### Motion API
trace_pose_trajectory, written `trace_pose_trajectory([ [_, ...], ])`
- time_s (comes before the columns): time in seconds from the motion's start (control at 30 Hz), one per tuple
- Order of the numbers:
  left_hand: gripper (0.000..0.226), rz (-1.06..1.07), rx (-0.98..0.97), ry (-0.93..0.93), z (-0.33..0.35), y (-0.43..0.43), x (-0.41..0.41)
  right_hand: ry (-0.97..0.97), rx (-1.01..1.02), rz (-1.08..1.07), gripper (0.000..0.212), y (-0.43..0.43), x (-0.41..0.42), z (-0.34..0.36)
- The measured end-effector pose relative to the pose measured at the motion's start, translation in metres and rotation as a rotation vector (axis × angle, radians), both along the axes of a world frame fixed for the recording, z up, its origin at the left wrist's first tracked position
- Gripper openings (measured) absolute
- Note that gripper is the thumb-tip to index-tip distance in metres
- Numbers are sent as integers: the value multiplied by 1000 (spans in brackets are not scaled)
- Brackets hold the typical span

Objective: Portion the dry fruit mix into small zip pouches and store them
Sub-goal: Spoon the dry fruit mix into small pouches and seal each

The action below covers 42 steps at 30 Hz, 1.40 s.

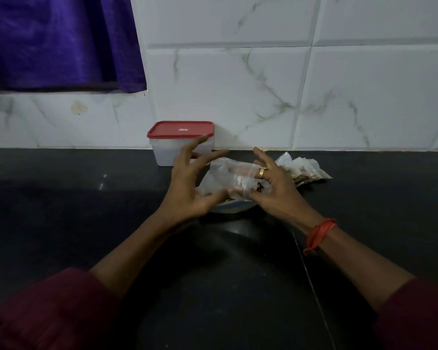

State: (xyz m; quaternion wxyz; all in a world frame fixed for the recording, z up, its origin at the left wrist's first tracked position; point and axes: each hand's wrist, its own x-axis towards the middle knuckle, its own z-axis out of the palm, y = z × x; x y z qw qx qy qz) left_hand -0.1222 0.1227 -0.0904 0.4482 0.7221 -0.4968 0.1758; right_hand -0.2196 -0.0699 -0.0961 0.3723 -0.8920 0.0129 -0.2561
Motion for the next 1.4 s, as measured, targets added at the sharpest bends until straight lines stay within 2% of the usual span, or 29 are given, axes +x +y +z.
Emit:
trace_pose_trajectory([
  [0.1,93,66,191,-252,-5,-5,-4,-6,-170,-40,42,6,-2,1],
  [0.2,87,118,248,-382,-10,-8,-7,-1,-224,-40,48,8,-2,2],
  [0.37,75,153,221,-439,-10,-6,-6,43,-289,-31,43,9,-3,3],
  [0.43,70,141,212,-425,-10,-6,-4,29,-323,-45,34,11,-4,4],
  [0.6,58,83,105,-309,-10,-5,-4,-43,-400,-52,53,11,-3,3],
  [0.77,51,20,57,-202,-10,-3,-3,-75,-499,-45,55,9,-3,0],
  [0.83,54,-3,83,-161,-12,-3,-2,-97,-476,-22,51,10,-3,-1],
  [0.93,55,17,88,-121,-12,-2,4,-233,-350,-10,31,10,-5,6],
  [1.0,55,31,38,-86,-10,-1,8,-365,-230,-38,23,4,-5,12],
  [1.07,56,45,-44,-42,-7,1,8,-406,-204,-104,21,-6,-7,18],
  [1.17,53,65,-154,52,-3,4,5,-224,-421,-218,32,-20,-12,15],
  [1.27,55,124,-191,37,-2,6,7,-99,-666,-266,44,-28,-15,9],
  [1.33,58,188,-215,3,-3,7,10,-35,-651,-223,41,-29,-15,8],
  [1.4,60,242,-235,-30,-5,7,11,-10,-584,-182,29,-30,-15,9],
])
